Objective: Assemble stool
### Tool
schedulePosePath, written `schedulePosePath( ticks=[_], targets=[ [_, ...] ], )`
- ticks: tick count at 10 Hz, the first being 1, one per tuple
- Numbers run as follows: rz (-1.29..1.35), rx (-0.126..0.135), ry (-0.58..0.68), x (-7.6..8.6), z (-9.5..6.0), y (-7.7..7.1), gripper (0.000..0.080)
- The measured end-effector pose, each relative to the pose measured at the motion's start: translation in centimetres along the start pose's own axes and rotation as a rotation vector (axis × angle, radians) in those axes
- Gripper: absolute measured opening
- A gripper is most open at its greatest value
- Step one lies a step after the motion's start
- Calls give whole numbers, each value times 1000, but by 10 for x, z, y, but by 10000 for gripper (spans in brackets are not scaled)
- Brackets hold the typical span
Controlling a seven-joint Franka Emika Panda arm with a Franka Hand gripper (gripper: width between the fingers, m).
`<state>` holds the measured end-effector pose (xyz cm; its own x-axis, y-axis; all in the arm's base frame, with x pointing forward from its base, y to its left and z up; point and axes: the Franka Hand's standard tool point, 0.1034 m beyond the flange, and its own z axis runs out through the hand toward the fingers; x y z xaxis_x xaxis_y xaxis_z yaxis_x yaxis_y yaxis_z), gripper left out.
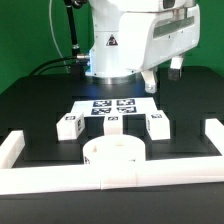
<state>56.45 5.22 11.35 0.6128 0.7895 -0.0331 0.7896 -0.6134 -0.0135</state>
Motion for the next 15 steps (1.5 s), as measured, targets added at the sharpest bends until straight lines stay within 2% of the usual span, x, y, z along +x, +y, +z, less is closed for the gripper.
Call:
schedulePosePath(
  ticks=[6, 10, 15],
  targets=[
    [-15, 1, -2, -2, 3, 2, 650],
    [-72, 15, -17, -29, 29, 24, 650],
    [-74, 17, -17, -27, 29, 22, 650]
  ],
)
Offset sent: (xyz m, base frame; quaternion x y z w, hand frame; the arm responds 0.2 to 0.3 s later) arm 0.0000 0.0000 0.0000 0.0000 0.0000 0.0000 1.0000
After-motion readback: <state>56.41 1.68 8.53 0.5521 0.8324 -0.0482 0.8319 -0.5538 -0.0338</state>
